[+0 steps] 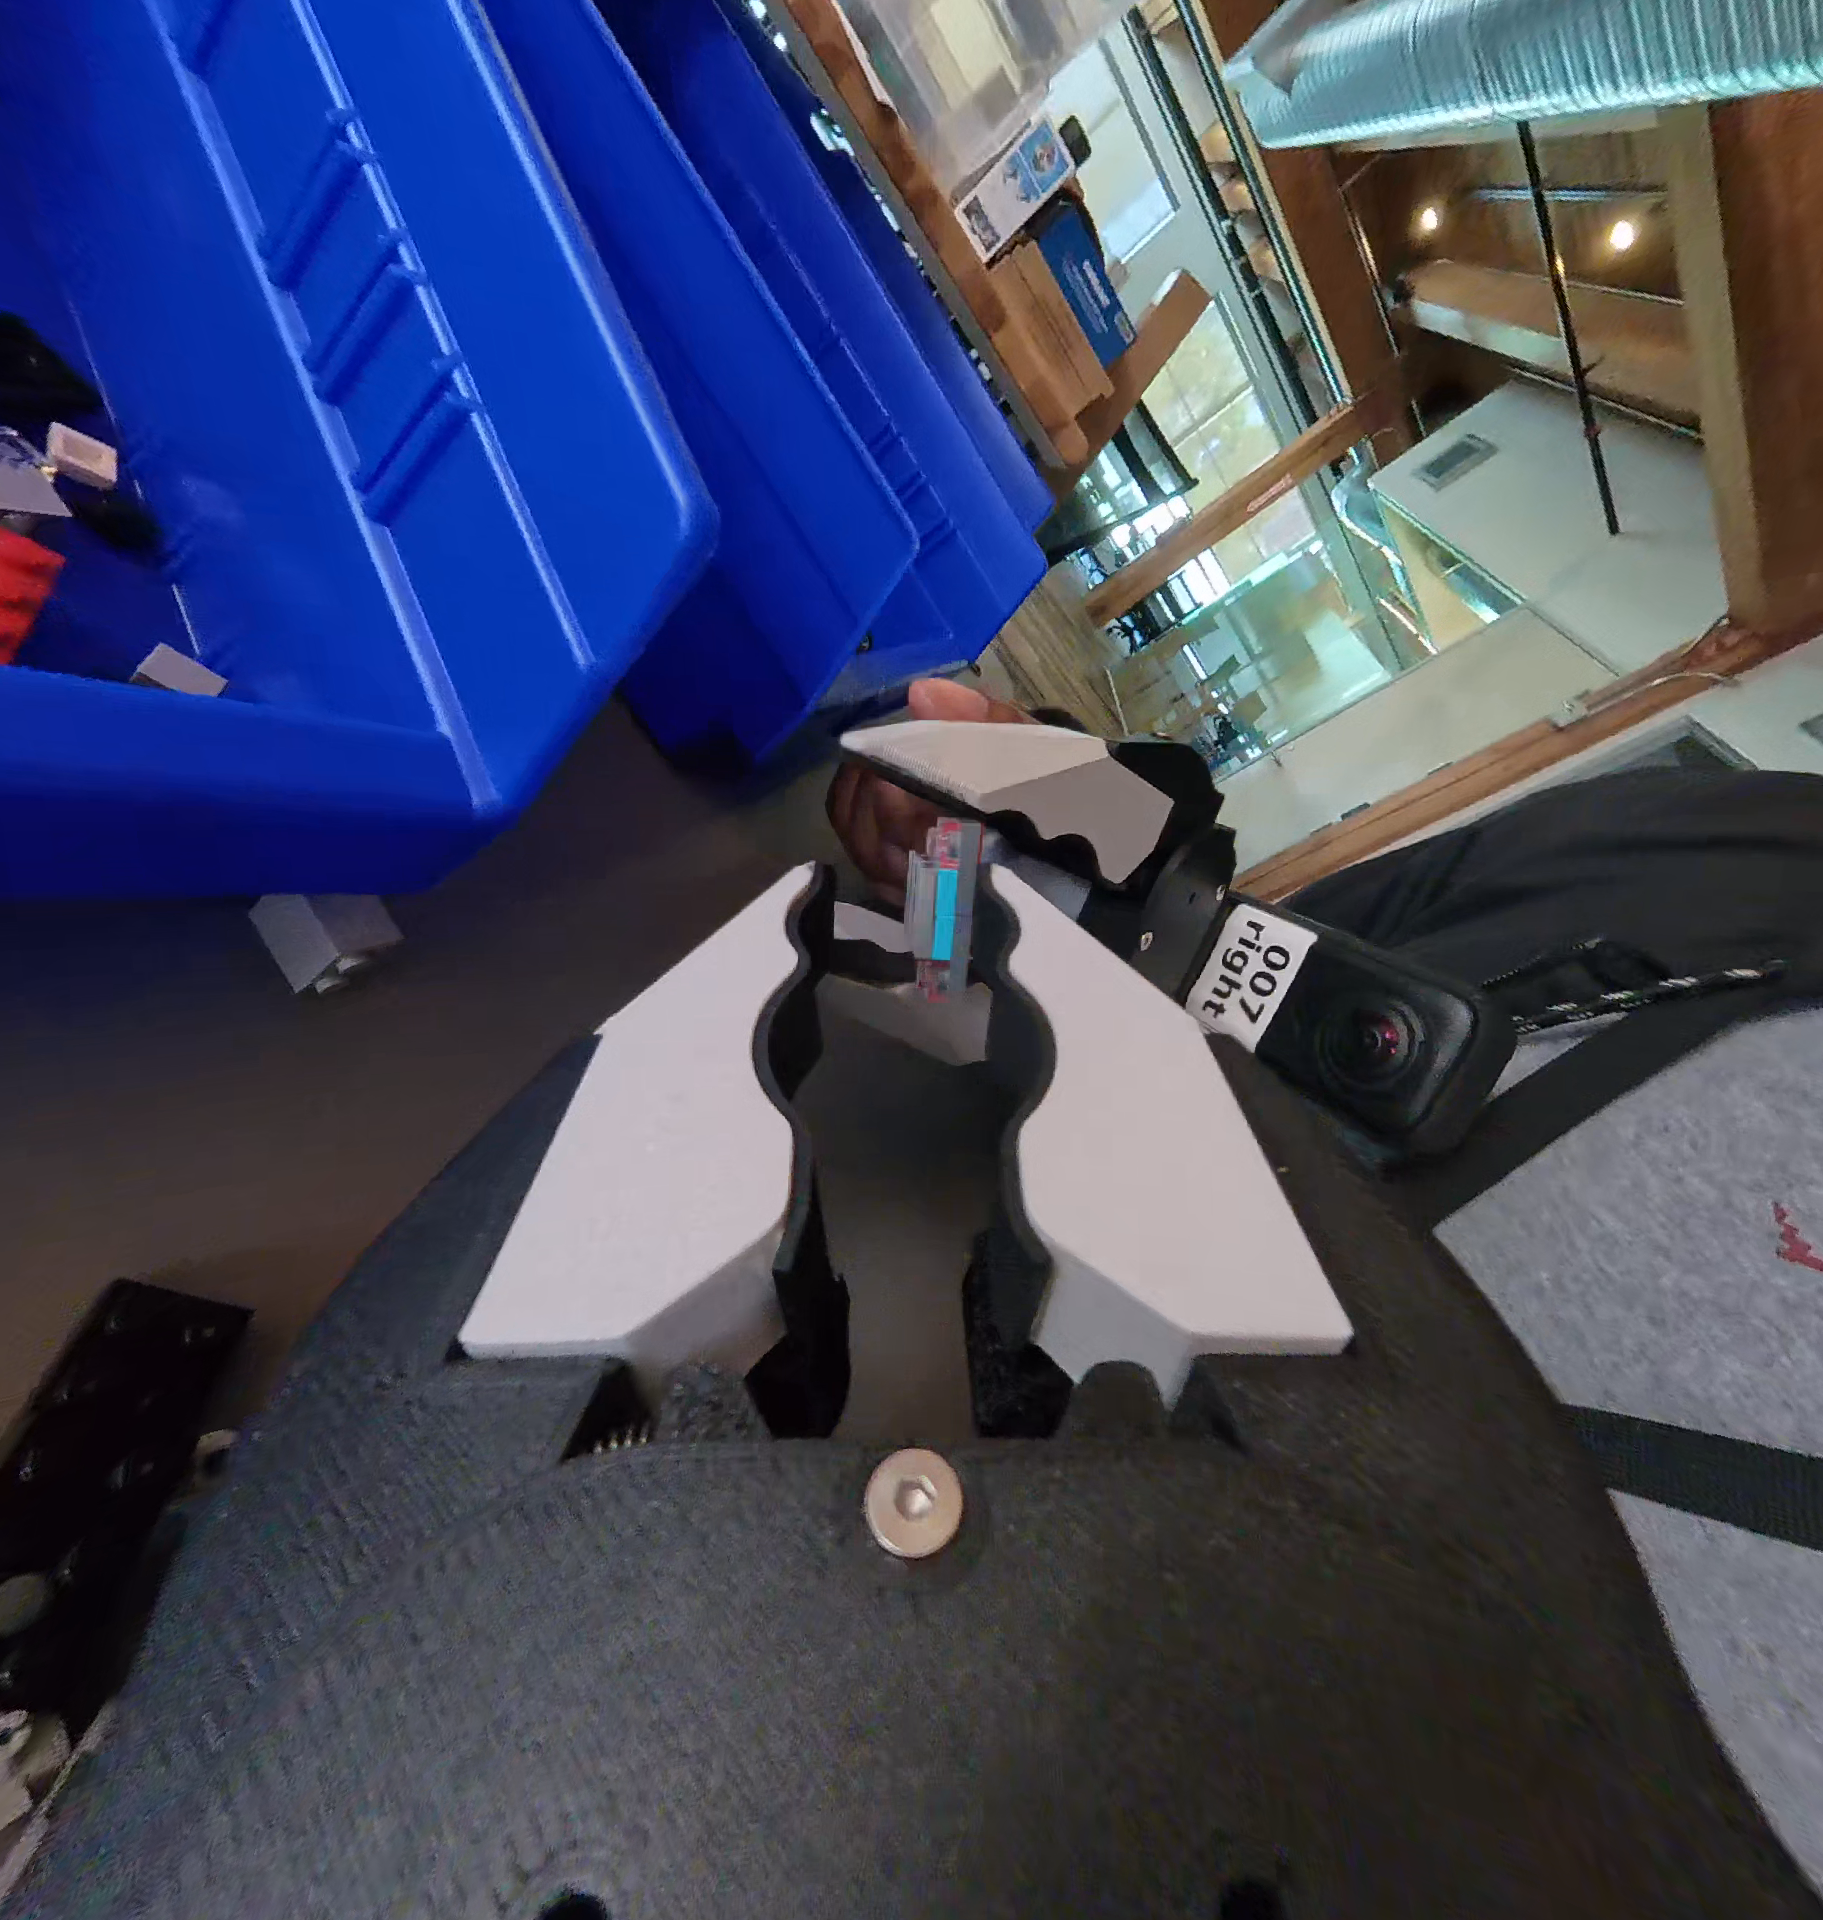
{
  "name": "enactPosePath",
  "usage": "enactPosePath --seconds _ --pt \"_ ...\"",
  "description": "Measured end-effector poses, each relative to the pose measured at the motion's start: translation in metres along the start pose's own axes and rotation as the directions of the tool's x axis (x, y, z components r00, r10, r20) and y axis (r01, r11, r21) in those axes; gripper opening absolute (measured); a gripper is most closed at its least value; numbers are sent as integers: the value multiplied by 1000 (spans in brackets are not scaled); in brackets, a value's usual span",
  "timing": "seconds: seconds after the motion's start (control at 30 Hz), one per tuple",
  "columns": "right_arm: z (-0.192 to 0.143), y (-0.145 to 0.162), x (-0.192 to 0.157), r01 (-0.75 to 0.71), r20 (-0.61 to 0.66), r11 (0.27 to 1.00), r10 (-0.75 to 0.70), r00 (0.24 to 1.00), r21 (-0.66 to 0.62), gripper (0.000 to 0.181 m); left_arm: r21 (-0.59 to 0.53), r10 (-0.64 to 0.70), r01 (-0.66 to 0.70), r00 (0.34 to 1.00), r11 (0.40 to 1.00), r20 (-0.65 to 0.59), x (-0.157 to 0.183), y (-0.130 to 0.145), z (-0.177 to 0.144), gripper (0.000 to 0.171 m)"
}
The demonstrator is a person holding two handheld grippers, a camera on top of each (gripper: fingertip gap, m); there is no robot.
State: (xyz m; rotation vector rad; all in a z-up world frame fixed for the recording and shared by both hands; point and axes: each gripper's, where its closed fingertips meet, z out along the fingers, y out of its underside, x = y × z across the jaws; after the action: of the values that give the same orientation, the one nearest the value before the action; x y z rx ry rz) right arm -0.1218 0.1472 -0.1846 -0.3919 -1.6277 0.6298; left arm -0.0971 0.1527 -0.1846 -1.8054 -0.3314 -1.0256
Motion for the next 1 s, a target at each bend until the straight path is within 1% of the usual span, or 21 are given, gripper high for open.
enactPosePath --seconds 0.03,0.13,0.27,0.4,0.5,0.57,0.63,0.77,1.0 --pt "0 -2 -1 -9 9 1000 8 1000 10 37 2 4 -4 1000 1000 -7 1 -1 0 25" --pt "0 -6 -5 -47 42 998 46 998 38 38 4 18 -18 998 1000 -59 9 -2 -2 10" --pt "3 -7 -8 -84 57 995 82 995 44 38 0 56 -56 998 998 -43 8 -2 -2 9" --pt "7 -4 -7 -136 56 990 134 989 30 40 33 129 -130 990 991 51 1 -9 -5 9" --pt "12 1 -8 -187 71 982 188 980 -19 42 25 199 -204 971 979 136 -5 -11 -6 9" --pt "16 5 -11 -186 70 981 189 979 -58 43 9 244 -250 952 968 182 -7 -11 -6 9" --pt "17 6 -13 -159 61 984 164 985 -85 40 -2 262 -267 943 964 207 -8 -10 -4 9" --pt "18 10 -16 -115 53 986 122 991 -121 39 -5 241 -246 947 969 210 -10 -8 -3 9" --pt "15 15 -15 -51 41 987 58 997 -152 37 28 123 -129 978 991 170 -13 -6 -3 9"
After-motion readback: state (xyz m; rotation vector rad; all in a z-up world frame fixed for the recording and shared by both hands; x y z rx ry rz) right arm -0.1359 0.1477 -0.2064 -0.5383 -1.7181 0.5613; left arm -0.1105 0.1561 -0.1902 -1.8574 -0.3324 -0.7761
